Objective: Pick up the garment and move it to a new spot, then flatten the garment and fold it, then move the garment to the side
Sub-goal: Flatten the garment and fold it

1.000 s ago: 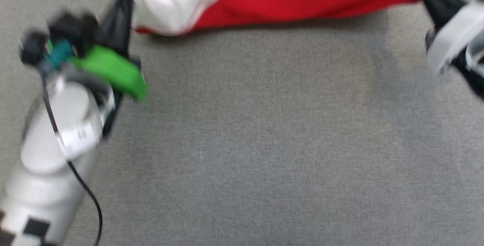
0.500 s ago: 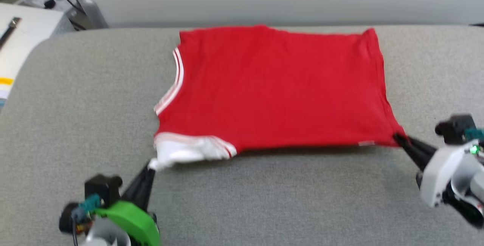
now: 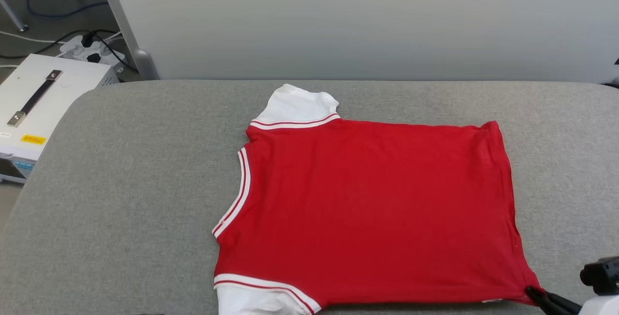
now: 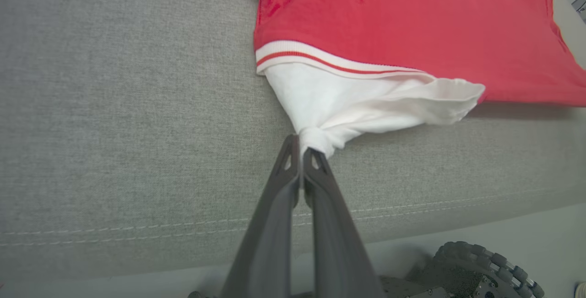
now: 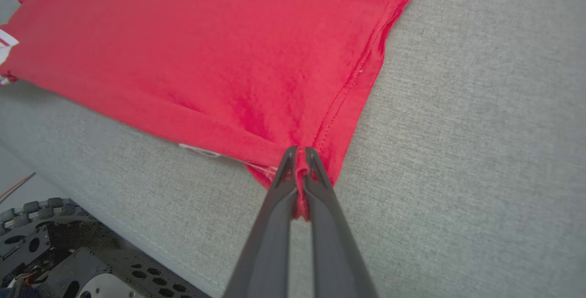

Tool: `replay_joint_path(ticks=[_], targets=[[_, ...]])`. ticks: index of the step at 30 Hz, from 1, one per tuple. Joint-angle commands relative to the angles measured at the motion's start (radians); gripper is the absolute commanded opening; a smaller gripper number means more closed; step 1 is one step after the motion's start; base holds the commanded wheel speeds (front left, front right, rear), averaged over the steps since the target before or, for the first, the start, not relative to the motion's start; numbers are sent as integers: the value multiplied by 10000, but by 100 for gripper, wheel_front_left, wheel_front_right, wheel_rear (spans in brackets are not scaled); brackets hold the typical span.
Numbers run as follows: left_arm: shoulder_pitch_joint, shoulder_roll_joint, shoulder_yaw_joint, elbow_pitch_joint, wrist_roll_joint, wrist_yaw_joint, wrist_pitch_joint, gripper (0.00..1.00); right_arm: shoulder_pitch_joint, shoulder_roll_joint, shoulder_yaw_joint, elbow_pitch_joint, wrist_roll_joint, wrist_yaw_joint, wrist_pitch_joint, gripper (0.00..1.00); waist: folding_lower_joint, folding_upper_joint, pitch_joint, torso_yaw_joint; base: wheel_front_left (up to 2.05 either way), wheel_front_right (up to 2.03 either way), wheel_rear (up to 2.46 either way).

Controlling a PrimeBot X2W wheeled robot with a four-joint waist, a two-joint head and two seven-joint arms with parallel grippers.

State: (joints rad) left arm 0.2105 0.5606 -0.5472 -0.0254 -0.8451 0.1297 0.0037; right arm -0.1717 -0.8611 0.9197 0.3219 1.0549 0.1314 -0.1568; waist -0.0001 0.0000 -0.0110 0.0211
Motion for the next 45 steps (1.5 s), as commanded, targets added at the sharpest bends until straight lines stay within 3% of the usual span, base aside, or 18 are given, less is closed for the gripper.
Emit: replay_joint_path(ticks=[1,10,25,35,45], targets=[[200,108,36,-63,-111,81,110,0,333,-91,-195,-108,58,-7,77,0,1,0,12,12,0,0,0],[-421,103,-24,-6,541,29,-363,0,1284,263,-1897,-570,-300,-7,504,0,1,0,256,64,0,0,0],[-5264,-387,-399,1981,1747,-1590,-69,0,225,998,-4150,-1406,-1080,-7,2033,0,1,0,1675,-271,0,0,0],[-7703,-872,-668,4293,2053,-2312,-218,0,-1616,1450,-4312,-939,-1423,-7,3161,0,1,0,2825,-444,0,0,0],[-8430,-1481,-1420,6894,1929,-2572,-757,0,-2987,2064,-3522,744,-1817,-7,3253,0,1,0,3351,-445,0,0,0]])
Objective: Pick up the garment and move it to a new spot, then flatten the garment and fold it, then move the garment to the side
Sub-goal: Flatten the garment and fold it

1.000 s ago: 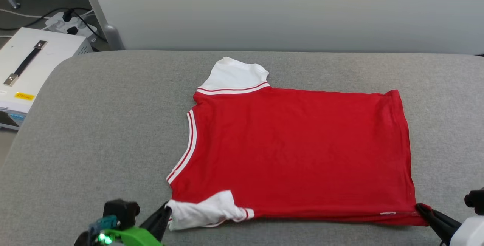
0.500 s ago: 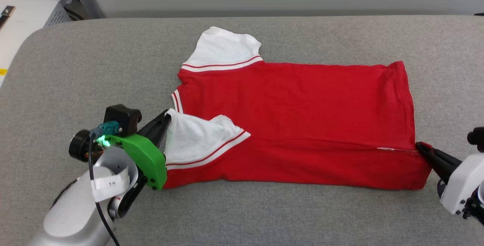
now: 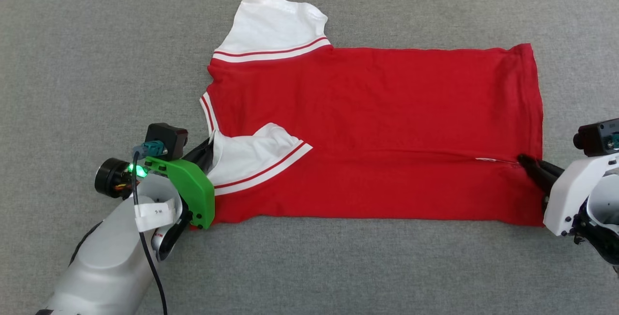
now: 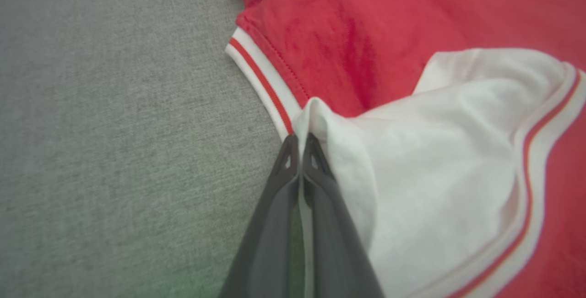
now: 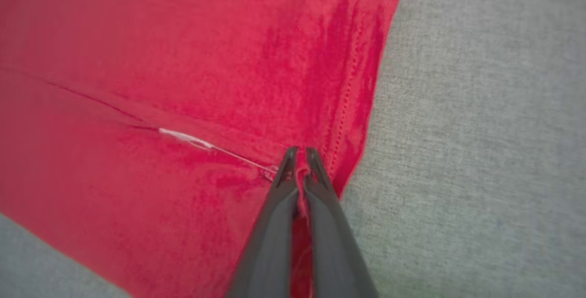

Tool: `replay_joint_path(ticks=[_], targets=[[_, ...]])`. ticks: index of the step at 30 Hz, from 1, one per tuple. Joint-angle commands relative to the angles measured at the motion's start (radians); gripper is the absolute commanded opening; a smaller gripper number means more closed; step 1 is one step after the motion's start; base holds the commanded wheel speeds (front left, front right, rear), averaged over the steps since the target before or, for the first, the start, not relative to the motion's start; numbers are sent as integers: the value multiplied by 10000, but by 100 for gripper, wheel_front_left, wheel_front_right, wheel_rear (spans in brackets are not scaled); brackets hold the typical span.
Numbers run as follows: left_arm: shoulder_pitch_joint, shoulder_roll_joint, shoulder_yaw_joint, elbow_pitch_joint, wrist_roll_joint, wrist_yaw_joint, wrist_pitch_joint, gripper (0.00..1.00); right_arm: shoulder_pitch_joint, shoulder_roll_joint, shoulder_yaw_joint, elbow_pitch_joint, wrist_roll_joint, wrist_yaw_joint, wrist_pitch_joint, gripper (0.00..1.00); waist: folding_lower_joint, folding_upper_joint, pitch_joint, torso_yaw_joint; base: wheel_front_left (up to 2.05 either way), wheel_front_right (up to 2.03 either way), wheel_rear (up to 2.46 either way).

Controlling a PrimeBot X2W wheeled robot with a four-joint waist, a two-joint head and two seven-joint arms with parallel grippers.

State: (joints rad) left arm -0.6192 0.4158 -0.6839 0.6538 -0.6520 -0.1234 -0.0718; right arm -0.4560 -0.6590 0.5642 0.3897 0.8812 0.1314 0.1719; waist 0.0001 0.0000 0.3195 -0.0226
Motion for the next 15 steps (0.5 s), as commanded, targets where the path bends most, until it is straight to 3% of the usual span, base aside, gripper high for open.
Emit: replay_joint_path(ticks=[1,6,7,8,9,10,15], targets=[[-129,-86,-124,292,-47,-48,-65,0,-192,94,133,226,-130,-7,-68,0,-1,0,39,-10,0,0,0],[-167,-325,-656,924,-332,-67,-434,0,-333,317,491,815,47,-7,-497,0,-1,0,-151,59,0,0,0],[-178,-335,-708,991,-429,-68,-489,0,-340,326,530,893,74,-7,-588,12,-1,0,-218,75,0,0,0],[-207,-327,-754,1057,-533,-69,-570,32,-345,329,577,964,104,-7,-697,67,-1,0,-307,91,0,0,0],[-247,-302,-800,1094,-570,-69,-659,93,-337,326,598,990,129,-7,-823,100,-1,0,-396,114,0,0,0],[-299,-260,-825,1123,-609,-70,-815,100,-319,328,585,1009,160,-7,-1022,100,-1,0,-507,136,0,0,0],[-579,57,-880,969,-829,-71,-1192,100,33,249,505,858,255,-7,-1832,100,-1,0,-1061,278,0,0,0]])
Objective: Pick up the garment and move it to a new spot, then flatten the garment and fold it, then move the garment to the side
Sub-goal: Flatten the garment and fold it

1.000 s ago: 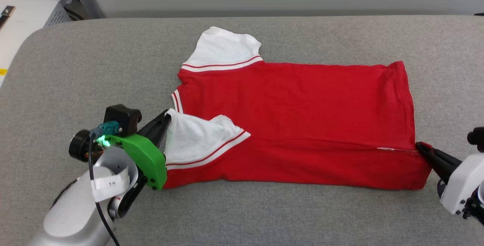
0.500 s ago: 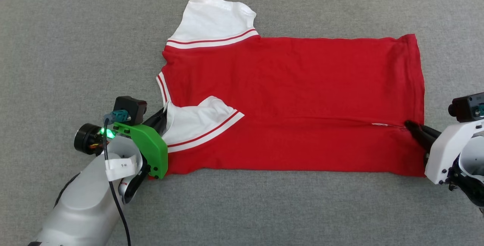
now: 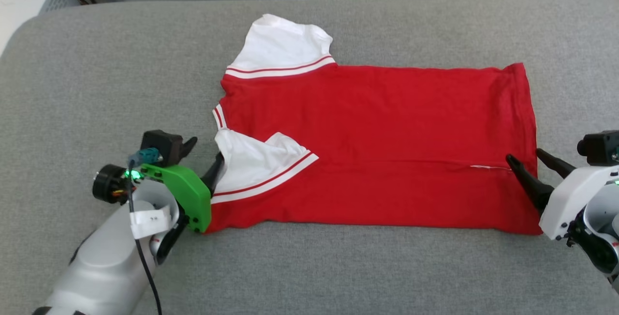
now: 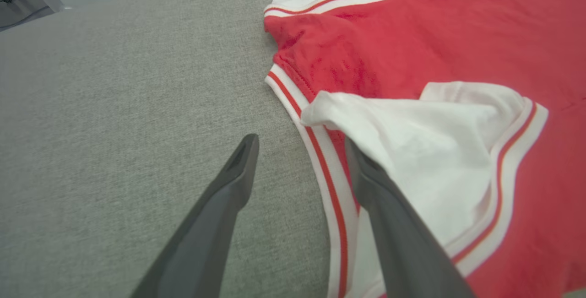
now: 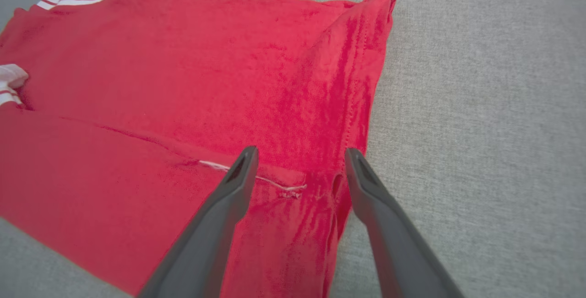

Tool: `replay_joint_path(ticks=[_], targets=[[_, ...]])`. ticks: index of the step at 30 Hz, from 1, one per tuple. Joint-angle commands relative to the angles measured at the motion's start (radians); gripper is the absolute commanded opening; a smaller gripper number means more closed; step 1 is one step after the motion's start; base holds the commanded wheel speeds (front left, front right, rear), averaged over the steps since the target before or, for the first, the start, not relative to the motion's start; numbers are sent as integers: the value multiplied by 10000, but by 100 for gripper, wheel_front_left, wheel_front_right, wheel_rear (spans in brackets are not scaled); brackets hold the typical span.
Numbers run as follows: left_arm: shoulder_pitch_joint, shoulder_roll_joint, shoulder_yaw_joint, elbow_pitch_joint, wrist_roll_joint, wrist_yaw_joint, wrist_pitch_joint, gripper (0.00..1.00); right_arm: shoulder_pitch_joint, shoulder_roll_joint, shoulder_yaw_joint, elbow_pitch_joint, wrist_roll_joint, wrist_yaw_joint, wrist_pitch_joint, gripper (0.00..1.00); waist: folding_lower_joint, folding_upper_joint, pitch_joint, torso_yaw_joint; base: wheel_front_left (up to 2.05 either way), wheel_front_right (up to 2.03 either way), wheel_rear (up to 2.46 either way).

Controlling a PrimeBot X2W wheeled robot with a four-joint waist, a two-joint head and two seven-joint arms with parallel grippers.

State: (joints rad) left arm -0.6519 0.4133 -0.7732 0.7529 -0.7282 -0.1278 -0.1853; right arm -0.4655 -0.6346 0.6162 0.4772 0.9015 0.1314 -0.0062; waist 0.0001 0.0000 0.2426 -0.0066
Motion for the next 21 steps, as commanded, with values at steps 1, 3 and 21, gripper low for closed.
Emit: replay_joint_path(ticks=[1,3,21], targets=[[-329,178,17,-92,-106,-27,-39,100,250,-25,-32,-86,44,-7,-178,100,-1,0,-423,151,0,0,0],[-503,375,38,-243,-117,-27,30,100,491,-88,-99,-215,39,-7,-359,100,-1,0,-627,211,0,0,0],[-1303,1716,-1301,-2540,-3120,-28,7213,100,1731,-254,-932,-1422,-444,-7,238,100,-1,0,-1282,240,0,0,0]])
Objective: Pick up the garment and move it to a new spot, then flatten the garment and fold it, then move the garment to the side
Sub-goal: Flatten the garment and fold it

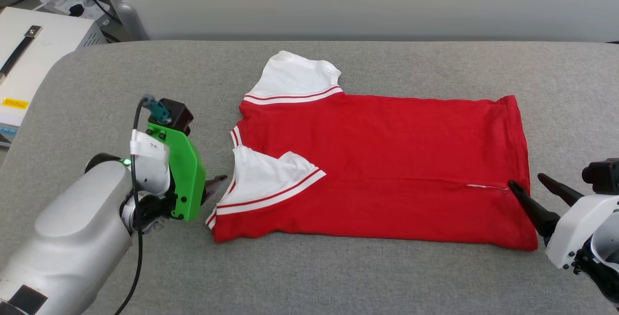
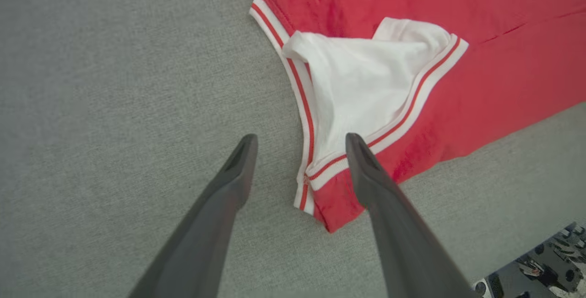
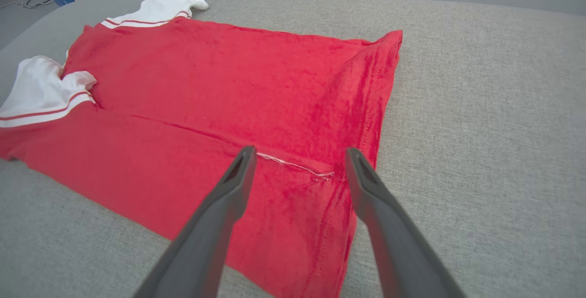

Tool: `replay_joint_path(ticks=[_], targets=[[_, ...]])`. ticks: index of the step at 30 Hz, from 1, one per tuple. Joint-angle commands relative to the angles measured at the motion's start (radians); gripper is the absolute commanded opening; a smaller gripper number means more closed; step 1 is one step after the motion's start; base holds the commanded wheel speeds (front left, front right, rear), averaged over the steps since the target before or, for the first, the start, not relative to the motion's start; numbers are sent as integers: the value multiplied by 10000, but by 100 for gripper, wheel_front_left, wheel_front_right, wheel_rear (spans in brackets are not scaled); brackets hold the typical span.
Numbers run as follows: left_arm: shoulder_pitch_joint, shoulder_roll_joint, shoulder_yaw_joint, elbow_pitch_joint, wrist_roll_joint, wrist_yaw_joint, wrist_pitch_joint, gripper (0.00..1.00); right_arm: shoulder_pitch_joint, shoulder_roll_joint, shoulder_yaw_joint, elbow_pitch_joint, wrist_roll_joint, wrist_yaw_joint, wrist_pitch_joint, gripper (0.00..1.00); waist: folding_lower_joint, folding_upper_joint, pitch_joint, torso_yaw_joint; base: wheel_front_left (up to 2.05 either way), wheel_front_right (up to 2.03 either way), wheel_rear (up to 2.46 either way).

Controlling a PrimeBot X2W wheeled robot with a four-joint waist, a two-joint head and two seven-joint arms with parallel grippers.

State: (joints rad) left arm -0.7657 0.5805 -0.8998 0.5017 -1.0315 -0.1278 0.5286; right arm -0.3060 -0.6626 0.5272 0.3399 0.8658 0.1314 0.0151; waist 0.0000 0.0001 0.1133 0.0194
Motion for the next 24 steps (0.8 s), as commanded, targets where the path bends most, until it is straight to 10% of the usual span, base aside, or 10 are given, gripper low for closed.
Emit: replay_joint_path(ticks=[1,22,24], targets=[[-148,65,-113,-52,-280,-28,429,100,168,44,-93,-110,-120,-7,90,100,0,-1,25,-43,0,0,0],[840,-316,-1343,1364,-929,-28,1700,100,-108,683,-396,-552,-505,-7,670,100,0,-1,908,-788,0,0,0],[891,-311,-1468,1377,-888,-28,1549,11,-147,640,-445,-565,-565,-7,630,100,0,-1,877,-791,0,0,0]])
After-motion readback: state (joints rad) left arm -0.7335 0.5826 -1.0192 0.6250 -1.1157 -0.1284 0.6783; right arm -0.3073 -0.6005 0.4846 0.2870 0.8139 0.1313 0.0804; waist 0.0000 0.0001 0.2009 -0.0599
